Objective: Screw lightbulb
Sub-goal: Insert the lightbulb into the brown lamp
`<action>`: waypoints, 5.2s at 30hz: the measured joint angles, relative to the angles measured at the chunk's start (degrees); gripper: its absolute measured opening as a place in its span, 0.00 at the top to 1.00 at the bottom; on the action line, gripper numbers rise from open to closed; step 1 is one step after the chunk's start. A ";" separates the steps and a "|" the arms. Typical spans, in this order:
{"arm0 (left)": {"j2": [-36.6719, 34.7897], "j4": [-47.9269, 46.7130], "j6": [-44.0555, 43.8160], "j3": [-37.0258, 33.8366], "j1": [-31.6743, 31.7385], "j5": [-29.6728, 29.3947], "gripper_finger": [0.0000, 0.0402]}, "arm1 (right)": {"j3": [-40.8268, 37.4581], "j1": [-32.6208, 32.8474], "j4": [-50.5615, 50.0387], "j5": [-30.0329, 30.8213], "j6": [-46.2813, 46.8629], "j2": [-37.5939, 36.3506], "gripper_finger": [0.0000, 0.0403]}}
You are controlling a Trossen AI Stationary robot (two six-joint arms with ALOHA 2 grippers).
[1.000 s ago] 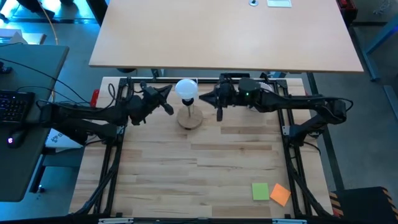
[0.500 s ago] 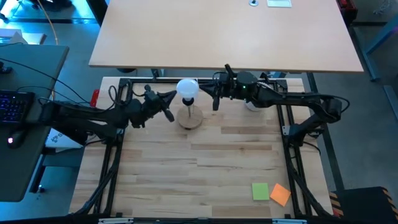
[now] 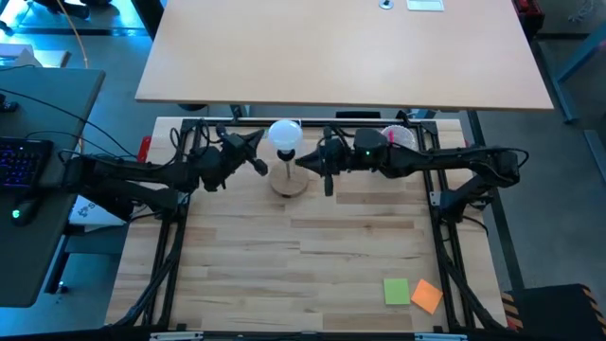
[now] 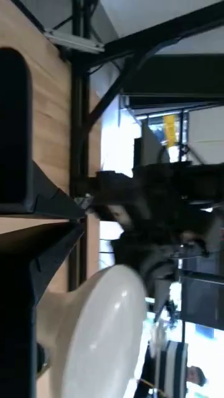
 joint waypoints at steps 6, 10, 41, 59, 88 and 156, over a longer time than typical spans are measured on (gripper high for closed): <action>-3.23 -1.83 0.45 0.00 -2.54 -2.10 1.00 | 0.00 -3.19 -4.94 6.98 -0.77 -1.31 0.96; -4.00 -1.38 0.88 0.00 -4.39 1.56 1.00 | 0.00 -6.55 -3.92 10.08 1.72 -1.40 0.96; 0.82 1.91 0.52 0.00 0.44 1.10 1.00 | 0.00 -5.35 0.15 0.08 4.07 -3.17 0.96; -1.79 2.29 1.30 -0.04 -4.15 3.62 1.00 | 0.02 -9.26 4.24 3.60 6.37 1.66 0.96; -0.96 4.41 -0.45 -0.02 0.32 1.55 1.00 | -0.02 -3.61 -3.84 3.56 -3.66 -0.92 0.96; 1.25 8.27 1.92 -0.02 -5.17 -0.32 1.00 | 0.04 -2.42 6.57 0.96 -1.03 1.37 0.96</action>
